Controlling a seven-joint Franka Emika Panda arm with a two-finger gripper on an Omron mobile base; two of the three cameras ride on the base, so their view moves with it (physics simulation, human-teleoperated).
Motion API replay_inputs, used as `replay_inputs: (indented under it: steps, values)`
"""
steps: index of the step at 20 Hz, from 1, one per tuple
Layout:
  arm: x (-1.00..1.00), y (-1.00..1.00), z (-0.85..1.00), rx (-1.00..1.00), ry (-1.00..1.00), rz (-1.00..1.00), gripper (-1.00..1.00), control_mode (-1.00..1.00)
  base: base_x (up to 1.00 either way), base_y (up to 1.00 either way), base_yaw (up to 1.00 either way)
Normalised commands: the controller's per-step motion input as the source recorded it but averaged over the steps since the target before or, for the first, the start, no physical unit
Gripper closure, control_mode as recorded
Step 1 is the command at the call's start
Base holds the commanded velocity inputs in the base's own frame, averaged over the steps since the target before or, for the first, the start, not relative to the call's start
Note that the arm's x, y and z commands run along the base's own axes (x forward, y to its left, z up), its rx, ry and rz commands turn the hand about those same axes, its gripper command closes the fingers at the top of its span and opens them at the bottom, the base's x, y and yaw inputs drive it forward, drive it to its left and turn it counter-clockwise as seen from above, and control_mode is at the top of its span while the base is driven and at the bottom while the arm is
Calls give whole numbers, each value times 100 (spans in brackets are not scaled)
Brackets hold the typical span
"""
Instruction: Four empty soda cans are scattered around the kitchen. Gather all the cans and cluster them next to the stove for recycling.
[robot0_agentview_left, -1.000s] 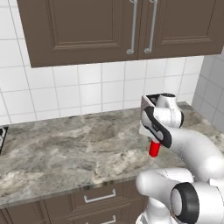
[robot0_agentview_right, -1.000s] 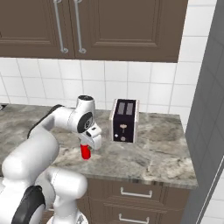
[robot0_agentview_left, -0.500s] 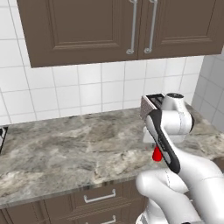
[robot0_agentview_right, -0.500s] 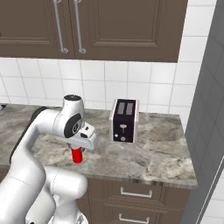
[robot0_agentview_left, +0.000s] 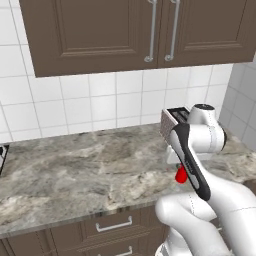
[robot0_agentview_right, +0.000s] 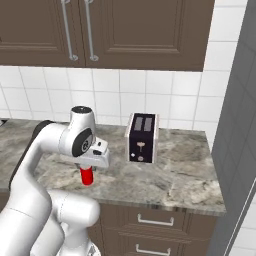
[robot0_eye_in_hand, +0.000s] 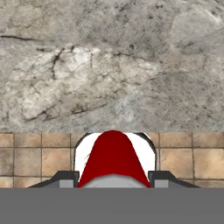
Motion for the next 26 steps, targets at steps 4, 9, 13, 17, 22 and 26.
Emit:
replay_inputs:
  steps: [4, 9, 13, 17, 22, 26]
  values:
    - [-9, 0, 0, 1, 0, 0, 100, -100, 0, 0, 0]
    - [-6, 12, -3, 0, -3, 0, 100, 100, -23, 60, 0]
    - [0, 0, 0, 0, 0, 0, 100, 100, -3, 100, 0]
    - [0, 0, 0, 0, 0, 0, 100, 100, 27, 100, -6]
    - [0, 0, 0, 0, 0, 0, 100, 100, 66, 98, -19]
    - [0, 0, 0, 0, 0, 0, 100, 100, 92, 93, -25]
